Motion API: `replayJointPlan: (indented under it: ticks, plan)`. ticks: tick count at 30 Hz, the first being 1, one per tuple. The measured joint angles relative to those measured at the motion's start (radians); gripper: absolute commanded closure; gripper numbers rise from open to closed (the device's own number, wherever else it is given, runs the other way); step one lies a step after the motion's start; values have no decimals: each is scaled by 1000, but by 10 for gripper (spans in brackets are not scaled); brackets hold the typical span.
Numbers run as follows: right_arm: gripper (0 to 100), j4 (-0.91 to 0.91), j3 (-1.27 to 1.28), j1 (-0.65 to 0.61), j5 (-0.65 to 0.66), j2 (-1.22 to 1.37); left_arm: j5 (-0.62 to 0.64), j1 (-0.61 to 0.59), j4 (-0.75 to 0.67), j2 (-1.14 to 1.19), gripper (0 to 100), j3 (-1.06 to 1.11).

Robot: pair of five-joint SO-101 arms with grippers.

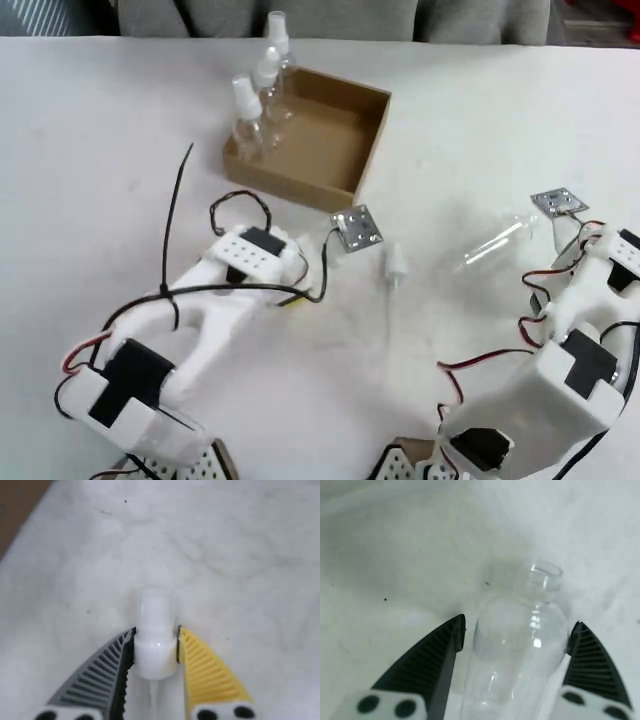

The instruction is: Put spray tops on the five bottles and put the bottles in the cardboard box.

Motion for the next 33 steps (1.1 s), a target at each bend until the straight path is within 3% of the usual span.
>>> replayJointPlan:
  ticks: [17, 19, 23, 26, 28, 33]
  plan:
    - [702, -40, 0, -25, -32, -23, 0, 0, 0, 0, 980, 0]
    - [744, -60, -2, -26, -37, -3, 0, 0, 0, 0, 980, 0]
    - [985, -74, -8, -29, -35, 34, 0, 0, 0, 0, 980, 0]
    - [954, -78, -32, -26, -35, 40, 0, 0, 0, 0, 980, 0]
    - [985, -64, -51, -23, -38, 41, 0, 0, 0, 0, 980, 0]
    - [983, 74, -166, -14, -44, 20, 0, 0, 0, 0, 980, 0]
